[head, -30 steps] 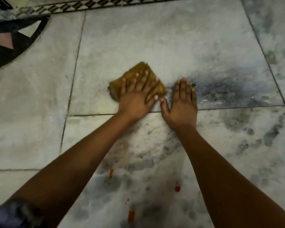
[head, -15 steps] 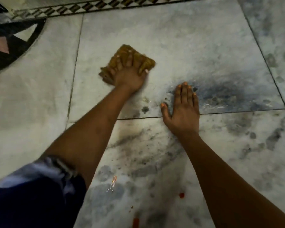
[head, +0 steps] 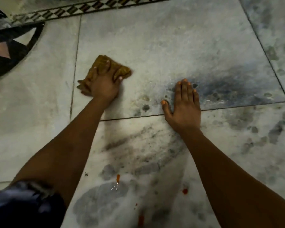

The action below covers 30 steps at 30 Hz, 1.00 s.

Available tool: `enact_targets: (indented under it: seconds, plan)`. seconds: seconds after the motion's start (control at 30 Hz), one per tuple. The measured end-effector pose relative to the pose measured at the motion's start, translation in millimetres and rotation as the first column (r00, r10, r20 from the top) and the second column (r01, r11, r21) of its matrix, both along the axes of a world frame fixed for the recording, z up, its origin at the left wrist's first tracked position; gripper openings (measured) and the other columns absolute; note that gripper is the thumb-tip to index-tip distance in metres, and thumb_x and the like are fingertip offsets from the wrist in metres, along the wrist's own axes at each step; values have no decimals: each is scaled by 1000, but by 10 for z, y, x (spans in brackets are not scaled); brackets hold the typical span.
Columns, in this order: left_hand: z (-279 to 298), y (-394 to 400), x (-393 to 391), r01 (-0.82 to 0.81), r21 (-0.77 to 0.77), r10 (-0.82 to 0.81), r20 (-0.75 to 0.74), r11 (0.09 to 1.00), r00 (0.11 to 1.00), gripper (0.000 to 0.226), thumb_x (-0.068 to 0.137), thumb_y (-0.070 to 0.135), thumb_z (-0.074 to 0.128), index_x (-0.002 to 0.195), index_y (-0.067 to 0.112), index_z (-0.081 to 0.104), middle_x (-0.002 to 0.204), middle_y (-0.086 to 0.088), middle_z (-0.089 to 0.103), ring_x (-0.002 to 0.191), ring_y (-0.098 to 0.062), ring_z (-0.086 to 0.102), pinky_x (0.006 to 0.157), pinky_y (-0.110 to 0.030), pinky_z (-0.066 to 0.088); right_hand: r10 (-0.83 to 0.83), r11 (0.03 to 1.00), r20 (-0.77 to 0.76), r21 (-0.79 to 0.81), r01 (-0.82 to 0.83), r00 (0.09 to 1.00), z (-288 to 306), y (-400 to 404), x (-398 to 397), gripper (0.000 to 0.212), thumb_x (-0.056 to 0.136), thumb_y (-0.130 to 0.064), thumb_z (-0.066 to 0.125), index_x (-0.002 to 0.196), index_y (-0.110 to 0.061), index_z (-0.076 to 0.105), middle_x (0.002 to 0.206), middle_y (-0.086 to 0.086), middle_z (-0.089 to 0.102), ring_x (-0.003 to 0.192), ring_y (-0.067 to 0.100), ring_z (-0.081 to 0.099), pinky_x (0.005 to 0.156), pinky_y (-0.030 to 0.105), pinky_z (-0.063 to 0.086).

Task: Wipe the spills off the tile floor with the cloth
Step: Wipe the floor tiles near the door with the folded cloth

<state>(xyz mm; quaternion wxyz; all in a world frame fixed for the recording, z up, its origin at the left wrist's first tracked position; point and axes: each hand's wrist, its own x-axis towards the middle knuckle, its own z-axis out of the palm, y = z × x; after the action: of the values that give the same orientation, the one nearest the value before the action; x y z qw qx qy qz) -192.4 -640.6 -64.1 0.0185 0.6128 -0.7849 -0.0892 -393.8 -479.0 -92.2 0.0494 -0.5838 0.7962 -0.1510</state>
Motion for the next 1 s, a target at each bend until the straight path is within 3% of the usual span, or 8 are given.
enact_targets:
  seconds: [0.17, 0.3, 0.43, 0.57, 0.7, 0.8, 0.9, 1.0]
  plan:
    - [276, 180, -302, 158, -90, -165, -66, 983, 984, 41, 95, 36, 47, 133, 21, 50, 137, -11, 50, 122, -33, 46, 96, -37, 37, 21, 999, 1, 38, -21, 1000, 24, -1, -9, 82, 86, -57, 12, 148, -3, 14, 156, 16, 12, 145, 27, 10, 116, 35, 0]
    - [478, 534, -212, 140, 114, -121, -158, 983, 980, 48, 95, 42, 46, 140, 28, 40, 134, -12, 53, 121, -36, 49, 94, -38, 40, 30, 994, 75, 105, -38, 997, 79, 19, -46, 81, 86, -57, 15, 148, -5, 10, 157, 14, 6, 145, 25, 4, 115, 31, -5]
    - [709, 906, 138, 110, 299, 147, -716, 948, 683, 36, 94, 30, 52, 129, 21, 53, 126, -1, 60, 117, -21, 56, 102, -36, 43, 63, 983, 189, 159, -93, 980, 303, 213, -10, 73, 95, -53, 21, 149, -7, 6, 158, 10, 1, 145, 20, -1, 115, 30, -5]
    - [840, 1283, 509, 59, 404, 306, -773, 913, 556, 37, 94, 30, 52, 130, 22, 52, 126, -1, 60, 113, -15, 58, 102, -36, 44, 58, 991, 257, 101, -86, 965, 415, 620, 76, 75, 87, -50, 15, 148, -7, 11, 157, 8, 7, 145, 17, 4, 112, 22, -5]
    - [1077, 1637, 970, 5, 374, 302, -756, 927, 581, 34, 93, 33, 53, 126, 26, 55, 123, -1, 62, 113, -18, 58, 103, -43, 42, 121, 987, 273, 67, -144, 954, 632, 1116, 314, 74, 88, -50, 16, 148, -7, 12, 157, 8, 7, 145, 15, 4, 111, 20, -6]
    - [1218, 1949, 1150, -85, 302, 283, -707, 950, 648, 33, 94, 29, 52, 126, 21, 56, 120, -3, 63, 109, -16, 59, 100, -31, 43, 170, 978, 262, 73, -196, 950, 756, 1455, 489, 80, 87, -56, 15, 148, -5, 14, 157, 10, 8, 145, 19, 5, 112, 24, -4]
    - [1307, 2279, 1261, -116, 208, 221, -607, 971, 764, 30, 93, 33, 52, 123, 29, 56, 101, -1, 69, 86, -10, 66, 87, -30, 50, 247, 954, 211, 117, -276, 946, 806, 1700, 588, 91, 78, -63, 2, 148, -5, 11, 157, 12, 6, 145, 21, 4, 110, 24, -5]
    - [1246, 2559, 1359, -163, 187, 237, -499, 969, 834, 47, 82, 54, 43, 125, 36, 53, 100, -8, 71, 90, -29, 66, 84, -43, 52, 300, 929, 162, 173, -326, 940, 799, 1880, 684, 96, 74, -64, -4, 148, -4, 8, 157, 13, 2, 145, 21, 1, 112, 26, -6]
